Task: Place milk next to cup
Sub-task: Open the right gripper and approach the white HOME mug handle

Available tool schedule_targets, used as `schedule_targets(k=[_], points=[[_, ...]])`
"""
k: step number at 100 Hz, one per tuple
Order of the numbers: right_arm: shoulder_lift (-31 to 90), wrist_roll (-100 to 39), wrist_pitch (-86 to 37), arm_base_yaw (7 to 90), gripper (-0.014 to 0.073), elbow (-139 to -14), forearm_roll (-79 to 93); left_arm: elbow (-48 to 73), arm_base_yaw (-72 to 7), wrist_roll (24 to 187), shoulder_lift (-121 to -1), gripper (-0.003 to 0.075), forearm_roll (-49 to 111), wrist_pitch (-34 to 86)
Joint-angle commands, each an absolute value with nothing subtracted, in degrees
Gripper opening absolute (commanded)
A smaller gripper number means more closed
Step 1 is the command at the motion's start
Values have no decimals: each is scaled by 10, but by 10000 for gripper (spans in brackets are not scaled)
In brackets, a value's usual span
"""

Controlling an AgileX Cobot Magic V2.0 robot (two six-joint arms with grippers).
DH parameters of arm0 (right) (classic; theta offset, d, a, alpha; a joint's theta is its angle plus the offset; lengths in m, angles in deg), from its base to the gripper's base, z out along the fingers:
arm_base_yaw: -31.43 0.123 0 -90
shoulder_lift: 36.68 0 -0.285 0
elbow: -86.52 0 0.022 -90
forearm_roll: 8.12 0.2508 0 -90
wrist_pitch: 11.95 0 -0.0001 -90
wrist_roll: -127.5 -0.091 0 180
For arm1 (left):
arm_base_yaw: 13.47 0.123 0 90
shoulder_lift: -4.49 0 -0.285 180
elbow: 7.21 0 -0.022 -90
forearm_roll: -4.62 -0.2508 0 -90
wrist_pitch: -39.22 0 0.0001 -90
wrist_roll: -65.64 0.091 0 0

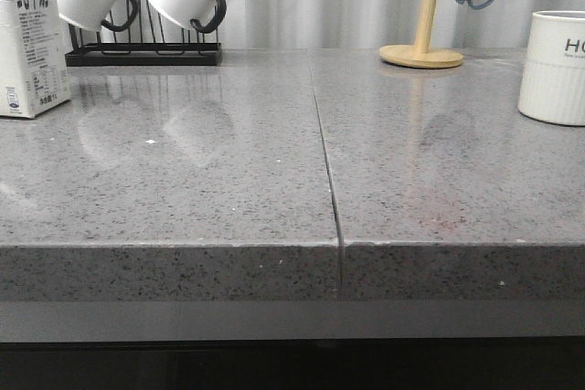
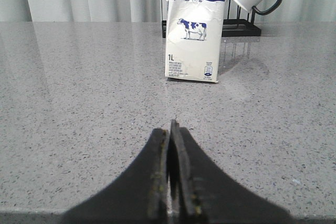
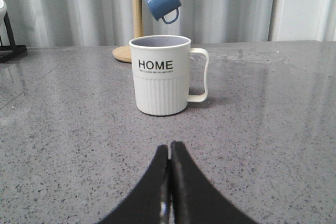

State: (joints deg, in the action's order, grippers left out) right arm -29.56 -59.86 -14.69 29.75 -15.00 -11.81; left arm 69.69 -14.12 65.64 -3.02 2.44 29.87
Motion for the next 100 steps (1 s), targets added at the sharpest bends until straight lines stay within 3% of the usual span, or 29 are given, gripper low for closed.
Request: schedule_targets(k=[1,31,62,69,89,100], points=[[-305,-594,-129,298,-66,-190,-125,723,-147,650,-13,-20,27,343],[-214,-594,-279,298,-66,-347,-125,723,-147,650,-13,-20,27,343],[-93,-595,-249,298,-59,-370,-115,723,-147,650,-13,-20,27,343],[-65,-595,-234,298,1,-370,-109,723,-147,650,-13,-20,27,343],[29,-594,-129,298,312,-370,-110,723,-147,650,-13,-20,27,343],[89,-594,-53,298,330,-370,-110,723,-147,650,-13,-20,27,343]])
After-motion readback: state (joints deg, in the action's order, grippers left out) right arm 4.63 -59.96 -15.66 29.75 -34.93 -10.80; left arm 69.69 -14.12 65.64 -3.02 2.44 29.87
